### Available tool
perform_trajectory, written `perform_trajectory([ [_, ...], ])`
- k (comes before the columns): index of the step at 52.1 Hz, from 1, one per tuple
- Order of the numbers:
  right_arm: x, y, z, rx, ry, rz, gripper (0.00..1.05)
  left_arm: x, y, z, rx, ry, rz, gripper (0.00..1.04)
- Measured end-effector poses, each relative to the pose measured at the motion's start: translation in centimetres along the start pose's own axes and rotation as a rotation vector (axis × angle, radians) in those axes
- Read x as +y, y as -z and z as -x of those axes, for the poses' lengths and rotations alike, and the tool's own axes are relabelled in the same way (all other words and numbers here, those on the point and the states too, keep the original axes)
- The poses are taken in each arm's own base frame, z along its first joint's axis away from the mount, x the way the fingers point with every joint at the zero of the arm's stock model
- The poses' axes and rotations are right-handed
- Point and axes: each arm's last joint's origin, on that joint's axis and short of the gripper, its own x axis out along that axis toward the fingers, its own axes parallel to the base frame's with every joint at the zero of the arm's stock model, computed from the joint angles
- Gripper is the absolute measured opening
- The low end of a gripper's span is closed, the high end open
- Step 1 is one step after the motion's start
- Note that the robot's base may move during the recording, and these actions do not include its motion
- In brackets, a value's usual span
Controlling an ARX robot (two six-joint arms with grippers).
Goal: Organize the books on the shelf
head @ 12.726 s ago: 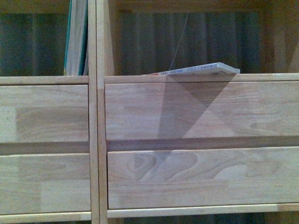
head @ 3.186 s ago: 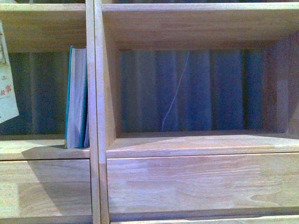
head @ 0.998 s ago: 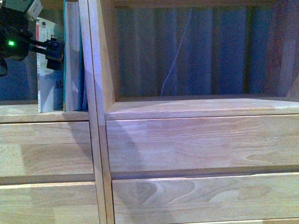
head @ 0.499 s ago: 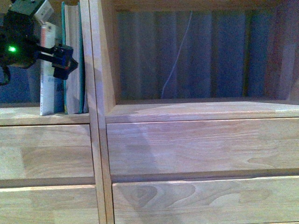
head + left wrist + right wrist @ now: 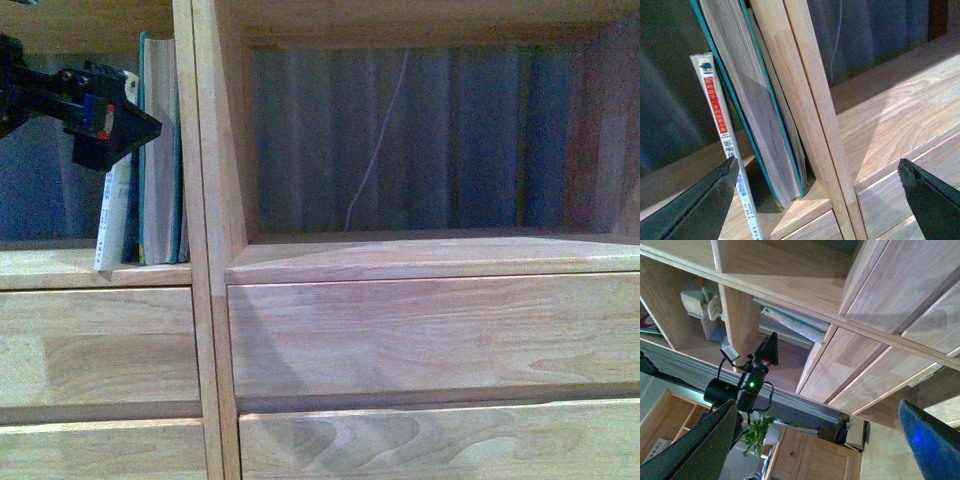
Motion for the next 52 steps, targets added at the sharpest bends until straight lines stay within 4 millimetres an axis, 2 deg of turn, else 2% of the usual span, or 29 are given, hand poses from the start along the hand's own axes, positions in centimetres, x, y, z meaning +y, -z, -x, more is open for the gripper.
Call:
perform_trajectory([
  [9,0.0,-0.1,0.0,-0.002,0.002,0.002,0.98,0.0,-0.8,3.0,-0.035,-0.028,0.002,0.98],
  [22,0.0,-0.2,0.1,-0.012,0.006,0.014,0.98,0.8,-2.2,10.0,-0.070,-0.217,0.033,0.98],
  [36,-0.7,-0.3,0.3,-0.058,0.078,0.092,0.98,2.5,-0.3,17.1,-0.084,-0.380,0.124,0.98],
  [40,-1.2,-0.2,0.4,-0.095,0.149,0.149,0.98,2.1,0.4,19.3,-0.095,-0.400,0.154,0.98],
  [44,-1.7,0.0,0.5,-0.124,0.227,0.249,0.98,0.8,1.1,21.6,-0.112,-0.382,0.179,0.98],
  [49,-1.9,0.0,0.5,-0.172,0.301,0.464,0.98,-0.9,2.1,23.8,-0.111,-0.352,0.197,0.97],
  [52,-1.8,0.0,0.5,-0.166,0.305,0.566,0.98,-2.1,2.8,24.4,-0.009,-0.430,0.281,0.85],
])
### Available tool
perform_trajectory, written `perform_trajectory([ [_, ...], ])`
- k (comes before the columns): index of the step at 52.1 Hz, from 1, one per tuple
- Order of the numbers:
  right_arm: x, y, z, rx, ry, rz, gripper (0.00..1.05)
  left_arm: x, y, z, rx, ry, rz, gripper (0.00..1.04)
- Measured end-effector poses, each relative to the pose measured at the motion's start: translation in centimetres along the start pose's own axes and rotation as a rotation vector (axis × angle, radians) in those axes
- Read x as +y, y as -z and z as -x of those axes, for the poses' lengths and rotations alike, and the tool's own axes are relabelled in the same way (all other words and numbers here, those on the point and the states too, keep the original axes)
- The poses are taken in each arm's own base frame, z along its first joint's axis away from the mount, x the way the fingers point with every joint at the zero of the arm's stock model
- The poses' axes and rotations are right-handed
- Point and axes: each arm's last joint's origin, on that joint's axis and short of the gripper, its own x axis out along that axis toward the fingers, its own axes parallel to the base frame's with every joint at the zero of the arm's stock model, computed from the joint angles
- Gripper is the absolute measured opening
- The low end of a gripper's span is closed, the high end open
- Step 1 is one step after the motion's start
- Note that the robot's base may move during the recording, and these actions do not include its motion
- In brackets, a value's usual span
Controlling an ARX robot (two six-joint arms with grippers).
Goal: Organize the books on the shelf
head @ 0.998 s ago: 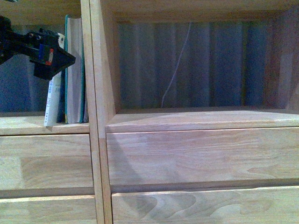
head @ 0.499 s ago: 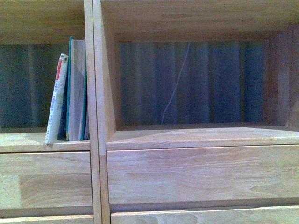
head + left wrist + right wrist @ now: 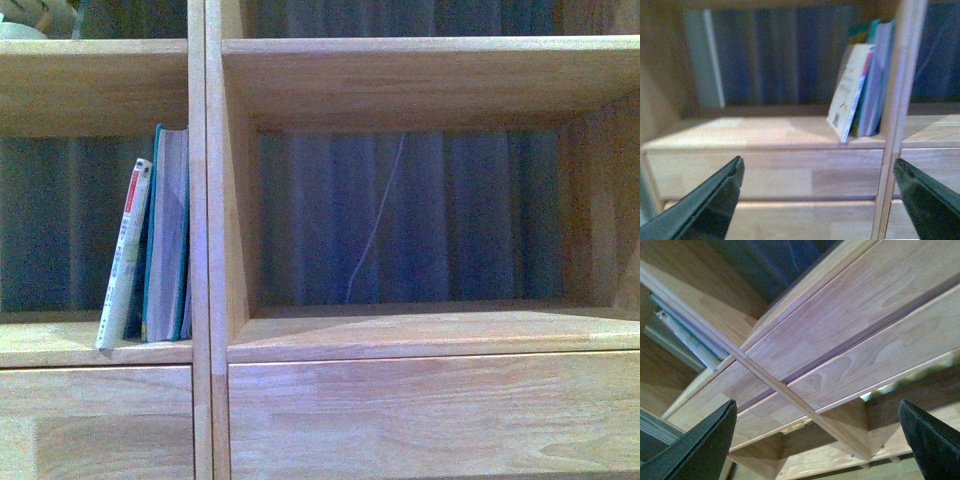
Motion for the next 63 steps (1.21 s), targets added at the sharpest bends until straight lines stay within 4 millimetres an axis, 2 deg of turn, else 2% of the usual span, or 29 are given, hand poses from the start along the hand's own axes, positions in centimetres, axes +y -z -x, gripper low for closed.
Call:
perform_trajectory([
  [4,0.0,0.1,0.0,-0.025,0.054,0.119,0.94,-1.0,2.1,0.6,0.098,-0.028,0.042,0.71],
  [8,0.1,0.7,0.0,-0.042,0.165,0.352,0.79,-1.8,4.6,1.1,0.144,-0.016,0.053,0.55],
  [13,-0.1,1.1,0.1,-0.045,0.200,0.576,0.60,-2.9,6.4,2.2,0.132,-0.027,0.039,0.35],
  [22,-0.8,2.0,0.2,-0.028,0.204,0.669,0.28,-4.0,9.0,2.5,0.136,-0.022,0.037,0.03],
  [31,-1.2,2.4,0.2,-0.027,0.204,0.685,0.02,-4.7,10.5,2.7,0.133,-0.020,0.033,0.03],
  [37,-1.4,2.7,0.2,-0.028,0.204,0.691,0.03,-5.3,11.4,2.8,0.133,-0.047,0.030,0.03],
  [42,-1.6,2.9,0.2,-0.028,0.203,0.692,0.03,-6.1,12.0,2.9,0.132,-0.006,0.031,0.03],
  [52,-2.2,3.7,0.3,-0.032,0.203,0.694,0.03,-6.1,12.9,3.0,0.131,-0.010,0.031,0.03],
  [63,-2.2,3.6,0.3,-0.039,0.200,0.696,0.03,-6.2,13.7,3.1,0.132,-0.010,0.031,0.03],
])
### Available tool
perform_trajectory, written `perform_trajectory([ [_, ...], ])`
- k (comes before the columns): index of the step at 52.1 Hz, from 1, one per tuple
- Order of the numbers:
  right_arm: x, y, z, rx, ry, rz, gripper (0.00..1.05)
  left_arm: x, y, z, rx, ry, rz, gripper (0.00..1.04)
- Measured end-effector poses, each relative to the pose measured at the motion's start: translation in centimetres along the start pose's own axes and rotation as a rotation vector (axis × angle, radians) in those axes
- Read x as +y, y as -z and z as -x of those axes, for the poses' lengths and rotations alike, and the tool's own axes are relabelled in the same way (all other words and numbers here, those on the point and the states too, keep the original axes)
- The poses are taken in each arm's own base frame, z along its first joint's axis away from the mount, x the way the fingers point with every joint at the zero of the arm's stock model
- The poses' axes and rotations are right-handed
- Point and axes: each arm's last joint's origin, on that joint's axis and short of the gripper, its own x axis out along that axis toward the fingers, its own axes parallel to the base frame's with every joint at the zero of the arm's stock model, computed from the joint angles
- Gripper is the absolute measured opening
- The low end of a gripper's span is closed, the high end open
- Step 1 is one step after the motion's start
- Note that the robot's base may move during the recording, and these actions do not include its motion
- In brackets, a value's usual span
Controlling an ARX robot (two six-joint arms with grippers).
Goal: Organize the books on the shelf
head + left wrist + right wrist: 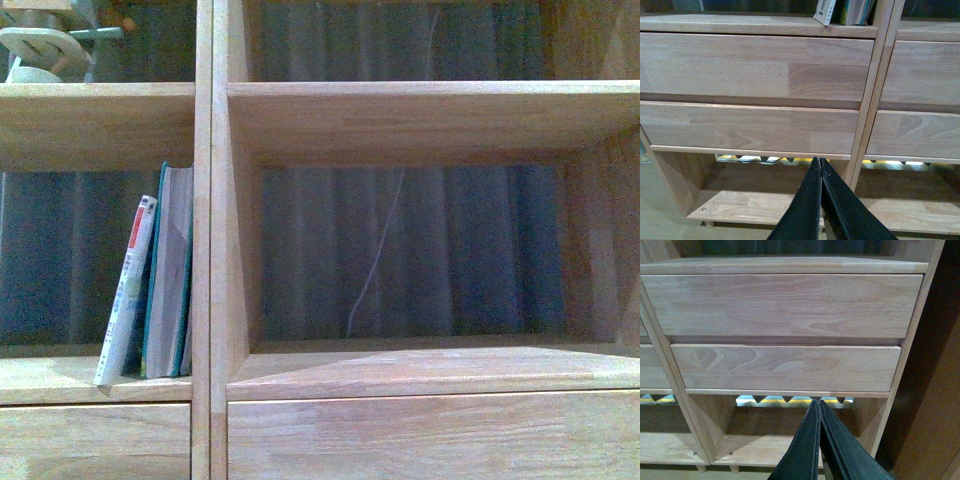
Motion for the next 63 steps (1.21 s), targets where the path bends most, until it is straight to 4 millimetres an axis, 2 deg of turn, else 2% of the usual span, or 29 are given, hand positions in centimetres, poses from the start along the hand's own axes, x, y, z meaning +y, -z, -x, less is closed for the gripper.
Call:
perform_trajectory([
  [12,0.0,0.0,0.0,-0.001,0.000,0.000,0.03,0.0,0.4,0.0,-0.003,0.000,0.000,0.03],
  [18,0.0,0.0,0.0,-0.001,0.000,0.000,0.03,0.0,1.5,0.0,-0.003,0.000,0.000,0.03],
  [42,0.0,0.0,0.0,-0.002,0.000,0.000,0.03,0.0,1.5,0.0,-0.007,0.000,0.000,0.03],
  [44,0.0,0.0,0.0,-0.002,0.000,0.001,0.10,0.0,1.5,0.0,-0.007,0.000,0.000,0.03],
  [46,0.0,0.0,0.0,-0.002,0.000,0.002,0.15,0.0,1.5,0.0,-0.007,0.000,0.000,0.08],
  [63,0.0,0.0,0.0,-0.002,0.000,0.001,0.67,0.0,1.5,0.0,-0.007,0.000,0.000,0.61],
])
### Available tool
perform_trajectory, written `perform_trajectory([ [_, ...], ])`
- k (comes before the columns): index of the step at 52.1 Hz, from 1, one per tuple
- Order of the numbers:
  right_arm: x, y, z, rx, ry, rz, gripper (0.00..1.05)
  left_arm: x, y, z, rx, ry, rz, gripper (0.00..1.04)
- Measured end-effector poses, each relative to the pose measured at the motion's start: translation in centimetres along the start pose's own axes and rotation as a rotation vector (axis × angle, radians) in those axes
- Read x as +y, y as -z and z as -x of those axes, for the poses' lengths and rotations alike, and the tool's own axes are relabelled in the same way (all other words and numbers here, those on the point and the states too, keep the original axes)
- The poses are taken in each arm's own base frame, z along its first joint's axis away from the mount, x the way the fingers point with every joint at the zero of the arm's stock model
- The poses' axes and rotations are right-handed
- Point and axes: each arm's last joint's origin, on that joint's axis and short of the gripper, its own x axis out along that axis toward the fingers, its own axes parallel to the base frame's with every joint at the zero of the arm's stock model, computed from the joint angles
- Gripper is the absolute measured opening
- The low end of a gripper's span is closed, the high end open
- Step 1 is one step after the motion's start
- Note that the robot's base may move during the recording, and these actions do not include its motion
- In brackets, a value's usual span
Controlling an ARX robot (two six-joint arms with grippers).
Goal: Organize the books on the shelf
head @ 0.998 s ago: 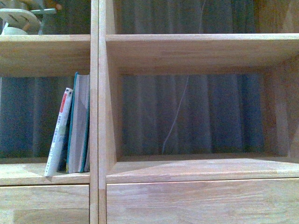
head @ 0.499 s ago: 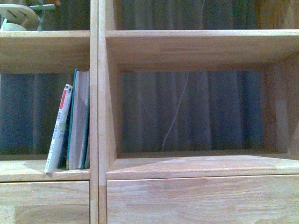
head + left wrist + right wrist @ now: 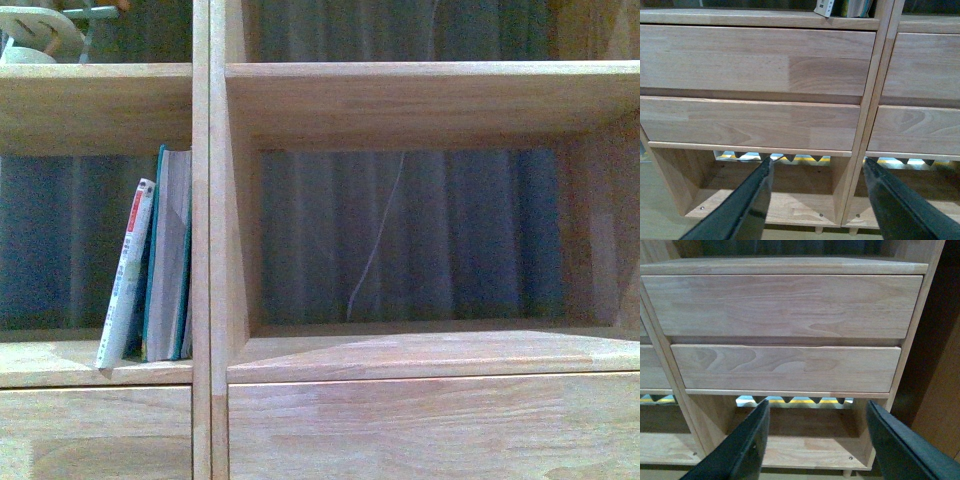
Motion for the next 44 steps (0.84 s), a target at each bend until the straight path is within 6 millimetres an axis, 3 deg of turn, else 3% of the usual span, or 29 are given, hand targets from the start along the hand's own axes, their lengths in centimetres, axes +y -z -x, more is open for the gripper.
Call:
perform_trajectory([
  [9,0.00,0.00,0.00,0.000,0.000,0.000,0.94,0.00,0.00,0.00,0.000,0.000,0.000,0.90],
  [13,0.00,0.00,0.00,0.000,0.000,0.000,0.98,0.00,0.00,0.00,0.000,0.000,-0.002,0.99],
  [44,0.00,0.00,0.00,0.000,0.000,0.000,0.98,0.00,0.00,0.00,0.000,0.000,-0.002,0.98],
])
